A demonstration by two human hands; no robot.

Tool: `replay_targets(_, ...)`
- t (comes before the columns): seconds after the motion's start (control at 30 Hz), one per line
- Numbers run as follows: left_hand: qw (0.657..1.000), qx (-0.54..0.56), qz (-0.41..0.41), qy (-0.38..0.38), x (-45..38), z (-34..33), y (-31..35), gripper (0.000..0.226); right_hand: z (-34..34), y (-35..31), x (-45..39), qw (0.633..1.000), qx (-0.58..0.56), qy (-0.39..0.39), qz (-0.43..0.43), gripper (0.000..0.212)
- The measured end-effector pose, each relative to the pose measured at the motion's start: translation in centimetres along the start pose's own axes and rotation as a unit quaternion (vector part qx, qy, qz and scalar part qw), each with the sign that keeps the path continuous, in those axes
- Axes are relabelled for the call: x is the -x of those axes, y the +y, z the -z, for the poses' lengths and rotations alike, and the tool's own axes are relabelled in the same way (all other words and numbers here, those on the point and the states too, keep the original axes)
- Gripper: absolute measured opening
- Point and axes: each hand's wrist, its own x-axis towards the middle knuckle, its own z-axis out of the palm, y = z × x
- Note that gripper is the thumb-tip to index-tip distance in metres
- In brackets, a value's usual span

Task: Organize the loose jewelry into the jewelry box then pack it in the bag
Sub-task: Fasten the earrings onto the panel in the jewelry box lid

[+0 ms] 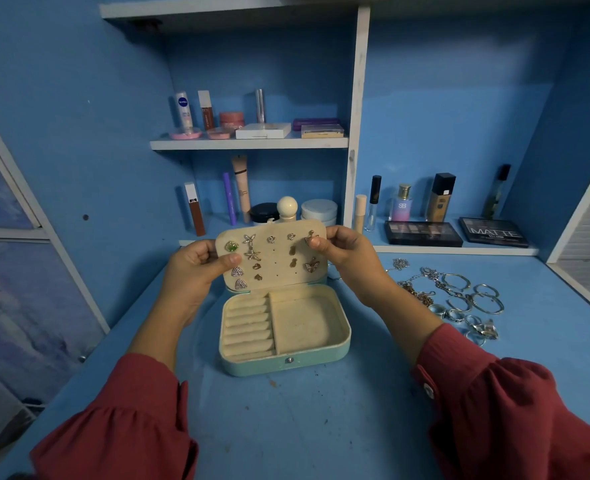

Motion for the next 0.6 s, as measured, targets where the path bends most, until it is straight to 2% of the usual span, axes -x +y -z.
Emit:
replay_targets(0.23,1.0,-0.007,0.013,-0.002,-0.2,0.1,-0.1,0.015,0.3,0.0,0.1,0.999,0.016,-0.013,-0.029,0.014)
replay_targets(0.37,1.0,-0.015,0.007,0.014,-0.2,-0.4,-0.3,0.011,0.4,0.0,0.2,0.998,0.037,-0.004,-0.047,0.013)
replay_targets(0.47,0.999,-0.029,0.019,0.013,-0.4,0.0,-0.6,0.009,0.7,0.3,0.0,0.991,0.111,0.01,-0.069,0.011)
replay_targets(0.6,0.995,-0.076,0.059,-0.009,-0.9,1.1,-1.7,0.016,1.0,0.9,-0.3,0.978,0.193,0.037,-0.076,0.024)
